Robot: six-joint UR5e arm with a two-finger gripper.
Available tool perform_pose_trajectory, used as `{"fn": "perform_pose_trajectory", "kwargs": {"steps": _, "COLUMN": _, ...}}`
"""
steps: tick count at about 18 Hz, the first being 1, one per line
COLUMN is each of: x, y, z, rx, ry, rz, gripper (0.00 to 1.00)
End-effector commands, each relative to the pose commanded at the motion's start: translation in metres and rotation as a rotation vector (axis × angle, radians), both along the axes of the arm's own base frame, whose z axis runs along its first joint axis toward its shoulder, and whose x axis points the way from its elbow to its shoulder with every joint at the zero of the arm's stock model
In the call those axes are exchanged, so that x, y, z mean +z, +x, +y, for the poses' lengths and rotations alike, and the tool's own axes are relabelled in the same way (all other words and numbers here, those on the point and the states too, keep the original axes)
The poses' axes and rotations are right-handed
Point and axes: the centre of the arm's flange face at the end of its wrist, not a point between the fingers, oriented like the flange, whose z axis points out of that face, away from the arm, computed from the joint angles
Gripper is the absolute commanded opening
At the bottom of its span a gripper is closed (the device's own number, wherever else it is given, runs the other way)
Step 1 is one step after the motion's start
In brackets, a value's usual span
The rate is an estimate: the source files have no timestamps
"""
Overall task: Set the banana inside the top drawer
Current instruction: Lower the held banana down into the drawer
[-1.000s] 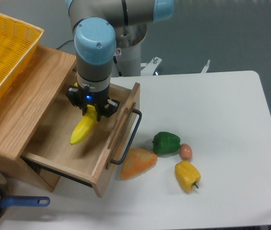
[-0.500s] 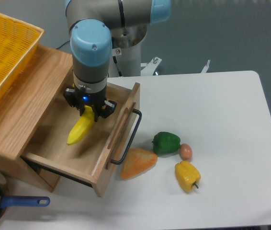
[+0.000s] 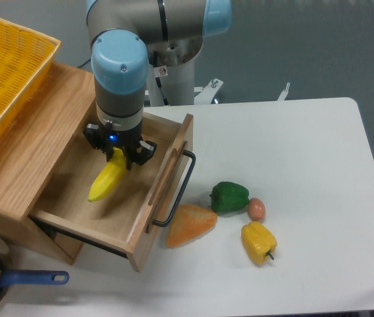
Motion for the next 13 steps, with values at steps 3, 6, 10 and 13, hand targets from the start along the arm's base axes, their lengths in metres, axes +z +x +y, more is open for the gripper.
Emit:
{"fn": "perform_pose_trajectory", "kwargs": {"steps": 3, "x": -0.0058, "y": 0.002, "z": -0.0009, "rx": -0.001, "ry": -0.008, "rz": -0.008, "gripper": 0.45}}
{"fn": "perform_pose_trajectory", "kwargs": {"steps": 6, "x": -0.0082, "y": 0.0026, "z": -0.0017, "rx": -0.003, "ry": -0.009, "rz": -0.009, "gripper": 0.45}}
{"fn": "perform_pose_trajectory", "kwargs": {"steps": 10, "x": -0.0089, "y": 0.0023, "z": -0.0013, "rx": -0.003, "ry": -0.009, "rz": -0.009, "gripper": 0.45}}
{"fn": "perform_pose_trajectory", "kwargs": {"steps": 13, "x": -0.0097, "y": 0.0033, "z": -0.0011, "rx": -0.005, "ry": -0.01, "rz": -0.01, "gripper": 0.46}}
